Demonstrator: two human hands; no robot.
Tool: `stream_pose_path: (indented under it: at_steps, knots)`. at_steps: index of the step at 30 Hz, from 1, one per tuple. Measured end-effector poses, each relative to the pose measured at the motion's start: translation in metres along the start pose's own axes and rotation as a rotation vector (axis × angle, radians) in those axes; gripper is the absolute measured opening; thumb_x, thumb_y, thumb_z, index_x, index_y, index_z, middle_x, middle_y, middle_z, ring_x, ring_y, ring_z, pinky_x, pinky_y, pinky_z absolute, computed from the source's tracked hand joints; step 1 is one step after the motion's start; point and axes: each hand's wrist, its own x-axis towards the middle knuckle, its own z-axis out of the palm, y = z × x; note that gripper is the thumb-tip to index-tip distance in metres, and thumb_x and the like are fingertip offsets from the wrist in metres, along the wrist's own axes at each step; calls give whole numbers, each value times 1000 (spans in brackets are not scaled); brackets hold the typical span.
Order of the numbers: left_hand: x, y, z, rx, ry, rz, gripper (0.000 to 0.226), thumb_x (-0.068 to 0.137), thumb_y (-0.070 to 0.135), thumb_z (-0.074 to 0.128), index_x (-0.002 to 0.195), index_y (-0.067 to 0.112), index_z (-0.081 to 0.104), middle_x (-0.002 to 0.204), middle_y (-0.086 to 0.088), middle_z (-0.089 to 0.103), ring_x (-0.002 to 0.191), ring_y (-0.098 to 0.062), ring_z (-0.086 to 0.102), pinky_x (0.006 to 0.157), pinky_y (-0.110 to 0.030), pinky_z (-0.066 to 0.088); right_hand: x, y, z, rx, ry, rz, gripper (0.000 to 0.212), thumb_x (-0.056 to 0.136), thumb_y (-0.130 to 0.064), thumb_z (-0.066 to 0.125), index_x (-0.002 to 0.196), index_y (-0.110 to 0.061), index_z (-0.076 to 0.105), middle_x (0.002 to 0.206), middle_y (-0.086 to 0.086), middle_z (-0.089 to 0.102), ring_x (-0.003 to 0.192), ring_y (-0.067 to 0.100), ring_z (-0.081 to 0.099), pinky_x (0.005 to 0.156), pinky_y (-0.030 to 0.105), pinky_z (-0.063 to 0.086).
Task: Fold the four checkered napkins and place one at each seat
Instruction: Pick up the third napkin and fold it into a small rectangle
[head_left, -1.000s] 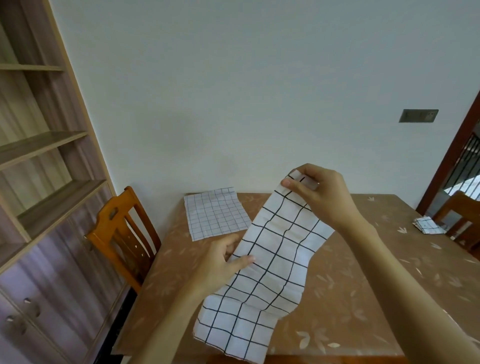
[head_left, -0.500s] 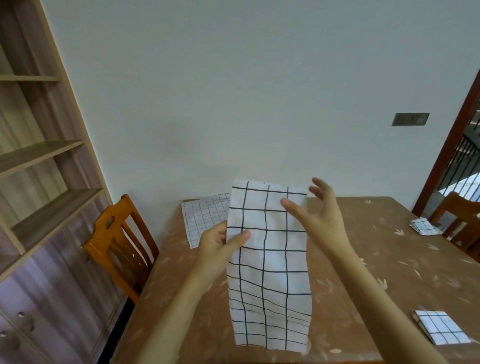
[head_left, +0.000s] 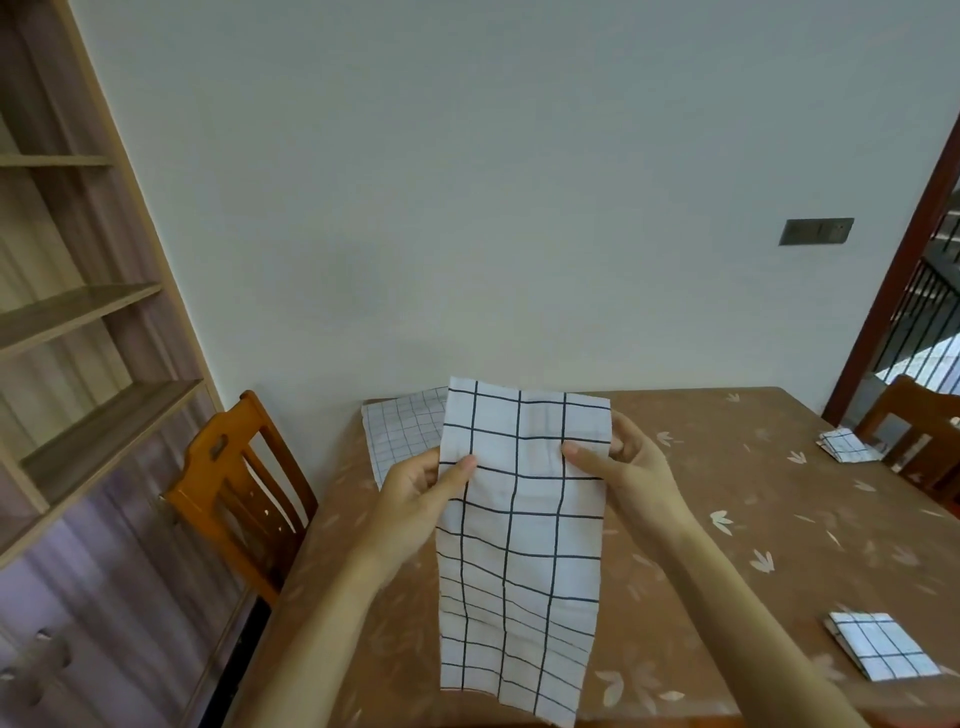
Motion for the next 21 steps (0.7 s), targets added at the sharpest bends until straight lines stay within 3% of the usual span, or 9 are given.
stream_pose_path:
  at_steps: [4,8,10,12,14,15,18,21]
  knots:
    - [5,-2,-2,3,30,61,20,99,18,60,116,21,70,108,12,78,103,-1,72,83,-11,53,-1,0,-1,-2,-14,-57,65,79,0,77,138,-14,52,112,17,75,106,36,72,91,48,56]
    - [10,-7,-4,25,73,114,22,99,17,61,119,19,70,111,7,78,109,-8,72,95,-24,55,-3,-2,-1,-29,-13,-55,53,81,-5,77,131,-14,60,107,16,77,101,34,74,86,45,59]
    - [11,-8,-6,39,80,122,22,100,17,60,119,19,71,111,7,78,110,-9,72,96,-24,54,-5,-7,0,-34,10,-56,32,86,-16,74,118,-11,69,102,15,77,95,31,75,80,40,61]
    - [11,-8,-6,41,80,123,22,100,17,59,118,21,71,112,8,78,110,-7,71,94,-21,54,-7,-12,2,-90,29,-88,15,94,-25,67,96,-11,74,83,10,74,73,18,71,67,27,59]
    - [9,-7,-5,49,80,120,20,100,18,59,115,23,72,111,10,78,109,-5,71,92,-17,53,-8,-14,3,-157,58,-134,24,96,-27,64,75,-19,71,61,0,54,50,3,48,52,13,43]
    - [9,-7,-5,51,82,115,20,100,18,59,114,24,72,110,10,78,109,-4,71,92,-16,53,-8,-15,3,-175,70,-150,27,96,-27,65,69,-21,69,58,-2,45,48,3,40,51,12,38]
    - [9,-7,-5,60,87,98,17,100,20,60,107,24,74,106,5,79,105,-9,72,91,-18,53,-6,-14,0,-178,94,-172,25,94,-31,68,73,-17,70,68,10,41,64,19,39,66,26,38]
    - [10,-10,-7,66,84,98,24,100,24,59,103,8,76,107,-17,75,101,-23,72,89,-22,51,-8,-14,1,-177,100,-162,27,92,-35,69,78,-13,71,75,11,46,72,21,42,72,33,39]
